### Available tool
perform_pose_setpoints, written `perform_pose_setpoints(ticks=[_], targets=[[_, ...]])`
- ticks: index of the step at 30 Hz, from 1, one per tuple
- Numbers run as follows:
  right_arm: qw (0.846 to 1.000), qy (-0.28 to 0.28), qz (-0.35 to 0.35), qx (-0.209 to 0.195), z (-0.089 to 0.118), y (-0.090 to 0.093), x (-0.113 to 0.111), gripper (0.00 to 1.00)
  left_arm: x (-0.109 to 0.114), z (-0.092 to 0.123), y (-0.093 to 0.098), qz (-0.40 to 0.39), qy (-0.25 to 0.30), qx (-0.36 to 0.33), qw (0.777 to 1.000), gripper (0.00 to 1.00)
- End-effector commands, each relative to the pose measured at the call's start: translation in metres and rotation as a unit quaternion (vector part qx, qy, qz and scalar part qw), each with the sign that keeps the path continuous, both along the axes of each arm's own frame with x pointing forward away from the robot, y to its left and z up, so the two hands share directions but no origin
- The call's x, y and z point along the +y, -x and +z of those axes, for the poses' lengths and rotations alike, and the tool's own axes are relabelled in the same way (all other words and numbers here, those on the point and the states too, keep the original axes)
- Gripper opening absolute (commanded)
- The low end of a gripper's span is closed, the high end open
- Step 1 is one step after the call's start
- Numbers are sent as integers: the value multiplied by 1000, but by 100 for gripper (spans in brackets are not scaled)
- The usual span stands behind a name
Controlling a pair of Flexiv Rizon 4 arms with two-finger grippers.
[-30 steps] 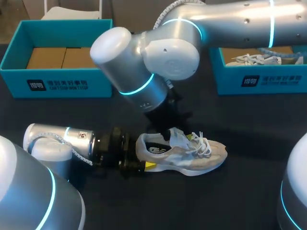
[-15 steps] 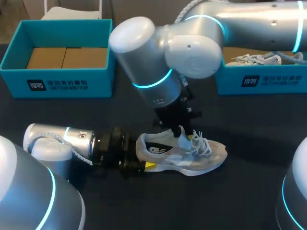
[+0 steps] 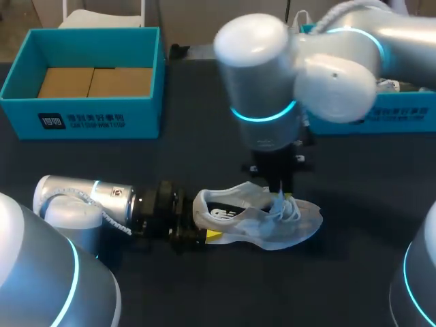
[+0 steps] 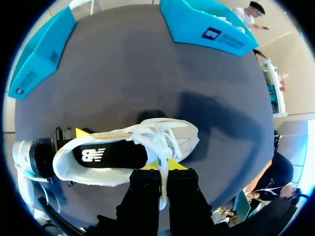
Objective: Take the shoe out of the shoebox, open the shoe tongue, remove and reinsert the insole, then place the shoe into the shoebox
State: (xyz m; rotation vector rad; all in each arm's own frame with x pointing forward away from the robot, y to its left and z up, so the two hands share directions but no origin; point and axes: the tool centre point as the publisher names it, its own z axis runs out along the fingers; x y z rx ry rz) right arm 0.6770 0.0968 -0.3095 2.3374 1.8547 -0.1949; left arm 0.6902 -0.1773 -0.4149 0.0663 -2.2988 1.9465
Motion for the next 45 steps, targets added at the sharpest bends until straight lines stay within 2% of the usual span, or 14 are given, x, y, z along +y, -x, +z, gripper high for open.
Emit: perform_pose_setpoints(ticks=[1,11,23,24,27,30,34,36,38,41,45], targets=[[984,-167,-35,-47,-5,6,-15,0,0,0,1,2,0,-1,1000,0],[971,-235,-30,-41,-29,6,-33,0,0,0,1,2,0,-1,1000,0],[960,-271,59,-34,-56,7,-36,0,0,0,1,2,0,-1,1000,0],[958,-275,65,-34,-57,7,-36,4,0,0,1,2,0,-1,1000,0],[957,-278,74,-30,-59,8,-39,27,0,0,1,2,0,-1,1000,0],[960,-269,70,-20,-58,9,-42,36,0,0,1,2,0,-1,1000,0],[966,-251,61,-12,-48,13,-46,53,0,0,1,2,0,-1,1000,0],[969,-238,60,-16,-36,15,-46,54,0,0,1,2,0,-1,1000,0],[973,-223,63,-21,-21,17,-45,63,0,0,1,2,0,-1,1000,0],[978,-197,64,-28,2,21,-44,66,0,0,1,2,0,-1,1000,0],[983,-165,68,-38,34,25,-41,65,0,0,1,2,0,-1,1000,0]])
